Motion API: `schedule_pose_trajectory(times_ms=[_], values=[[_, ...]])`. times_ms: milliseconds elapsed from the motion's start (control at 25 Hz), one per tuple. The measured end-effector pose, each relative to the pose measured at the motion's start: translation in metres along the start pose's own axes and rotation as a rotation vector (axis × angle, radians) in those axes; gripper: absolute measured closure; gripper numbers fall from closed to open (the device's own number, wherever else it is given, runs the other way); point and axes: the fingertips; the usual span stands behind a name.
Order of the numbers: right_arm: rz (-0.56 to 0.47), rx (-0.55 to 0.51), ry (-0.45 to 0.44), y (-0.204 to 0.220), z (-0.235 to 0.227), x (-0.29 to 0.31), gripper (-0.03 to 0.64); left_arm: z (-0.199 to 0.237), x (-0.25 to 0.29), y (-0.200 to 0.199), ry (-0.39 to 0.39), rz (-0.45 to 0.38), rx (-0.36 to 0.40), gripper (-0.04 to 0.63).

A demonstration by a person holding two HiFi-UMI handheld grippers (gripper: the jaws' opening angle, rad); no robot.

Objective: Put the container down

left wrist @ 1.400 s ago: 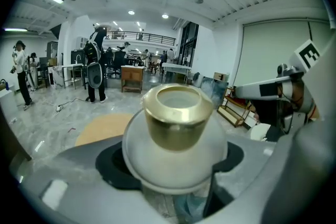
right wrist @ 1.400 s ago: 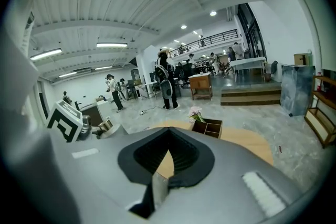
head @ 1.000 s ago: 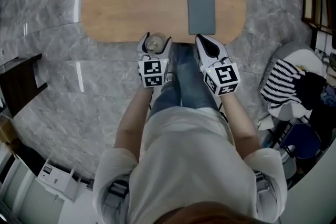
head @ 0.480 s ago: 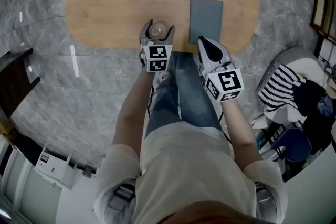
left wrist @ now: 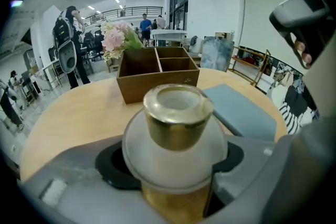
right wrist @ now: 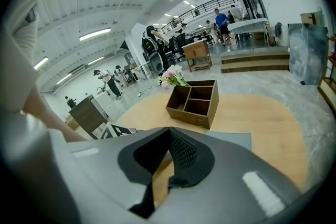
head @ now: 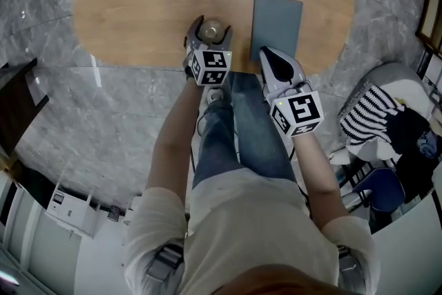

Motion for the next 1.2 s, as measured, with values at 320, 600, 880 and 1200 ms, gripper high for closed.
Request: schedule_pose_trajectory(times_ms=[320,600,880,1200], values=[[0.015,0.019,-0.018,0.009,-0.002,0.005,0.618,-0.005,0.011,0.001,0.001,-0.026,-0.026,0.241],[0.012,0.03,-0.011,0.011,-0.006,0.005,0.618,-0.006,0.015,-0.004,-0.002,-0.064,-0.031,0.241],[-0.002,0.017,-0.015,0.007,0.001,0.002,0.618,-0.006,0.012,-0.004,0.021,-0.049,-0.079,0.2],[-0.054,-0.021,0.007,-0.004,0.031,-0.022,0.618,0.003,-0.037,-0.018,0.022,-0.089,-0.146,0.15]])
Point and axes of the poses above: the fingertips, and each gripper's own axes: x forward along the fingers, z to its left, y out of its underside, and after that the axes turned 11 degrees about -y, right-handed
